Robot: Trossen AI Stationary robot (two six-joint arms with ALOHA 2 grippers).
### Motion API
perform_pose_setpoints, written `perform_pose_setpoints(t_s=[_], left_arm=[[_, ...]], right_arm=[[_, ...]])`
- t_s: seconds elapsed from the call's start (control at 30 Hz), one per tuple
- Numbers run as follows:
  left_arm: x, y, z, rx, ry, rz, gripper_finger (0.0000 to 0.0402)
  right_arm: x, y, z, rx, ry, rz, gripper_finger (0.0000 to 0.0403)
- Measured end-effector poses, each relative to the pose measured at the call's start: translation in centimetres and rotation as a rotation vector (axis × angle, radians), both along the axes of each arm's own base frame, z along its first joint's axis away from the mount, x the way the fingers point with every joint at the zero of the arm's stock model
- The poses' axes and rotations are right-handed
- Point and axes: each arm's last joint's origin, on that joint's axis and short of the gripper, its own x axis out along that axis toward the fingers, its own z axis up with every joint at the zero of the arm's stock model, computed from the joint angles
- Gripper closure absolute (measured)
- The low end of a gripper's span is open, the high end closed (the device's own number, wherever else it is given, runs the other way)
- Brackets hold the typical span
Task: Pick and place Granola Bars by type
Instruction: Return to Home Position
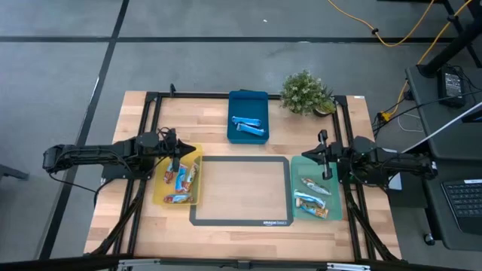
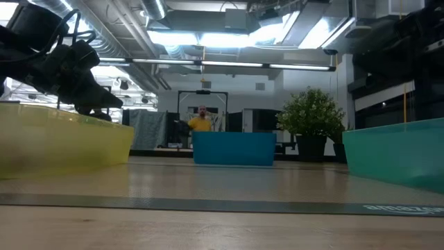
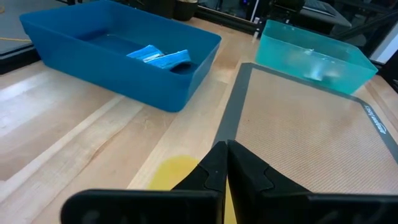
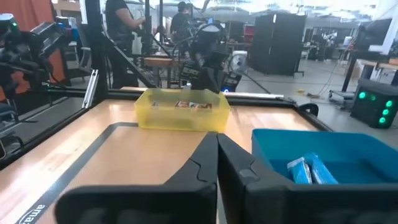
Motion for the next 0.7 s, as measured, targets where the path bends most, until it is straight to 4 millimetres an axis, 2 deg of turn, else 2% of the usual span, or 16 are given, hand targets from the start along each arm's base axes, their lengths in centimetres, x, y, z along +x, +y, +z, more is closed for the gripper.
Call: perform_pose_setpoints(t_s=[0.27, 0.7], left_arm=[[0.0, 0.0, 0.0, 0.0, 0.0, 0.001, 0.0394], [0.0, 0.01, 0.0, 0.001, 0.0, 0.002, 0.0395]], right_arm=[[0.2, -0.03, -0.26, -0.003, 0.033, -0.004, 0.0369], [0.2, -0.03, -0.25, -0.004, 0.032, -0.004, 0.0373]])
